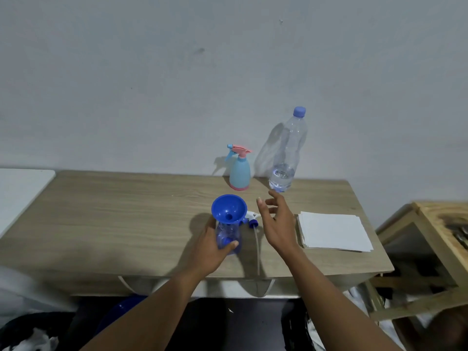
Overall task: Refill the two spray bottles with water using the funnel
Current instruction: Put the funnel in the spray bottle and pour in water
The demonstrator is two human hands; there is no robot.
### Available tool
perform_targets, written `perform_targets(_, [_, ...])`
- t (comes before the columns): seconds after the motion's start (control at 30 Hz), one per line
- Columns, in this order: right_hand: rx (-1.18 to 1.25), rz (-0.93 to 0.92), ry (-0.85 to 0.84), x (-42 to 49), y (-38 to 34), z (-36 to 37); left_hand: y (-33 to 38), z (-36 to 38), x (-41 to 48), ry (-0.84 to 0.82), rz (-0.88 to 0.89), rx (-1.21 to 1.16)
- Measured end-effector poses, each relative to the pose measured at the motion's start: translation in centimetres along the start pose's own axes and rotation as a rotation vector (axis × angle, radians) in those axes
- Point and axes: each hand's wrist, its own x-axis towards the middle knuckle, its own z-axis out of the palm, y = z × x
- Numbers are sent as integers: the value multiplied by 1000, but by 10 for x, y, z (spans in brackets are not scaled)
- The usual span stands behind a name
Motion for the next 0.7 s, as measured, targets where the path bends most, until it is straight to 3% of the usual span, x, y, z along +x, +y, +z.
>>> perform_targets(0.17, [-30,84,-24,2,46,-29,1,50,-44,304,-284,158])
perform_targets(0.33, [-11,91,-66,35,78,-65,17,116,-49,158,-227,62])
perform_targets(0.43, [30,62,-78,71,79,-93,66,133,-3,74,-201,-32])
perform_targets(0.53, [34,9,-75,118,72,-113,117,135,65,219,-177,-218])
perform_targets(0.7, [92,-12,-178,196,33,-127,189,112,175,321,-161,-270])
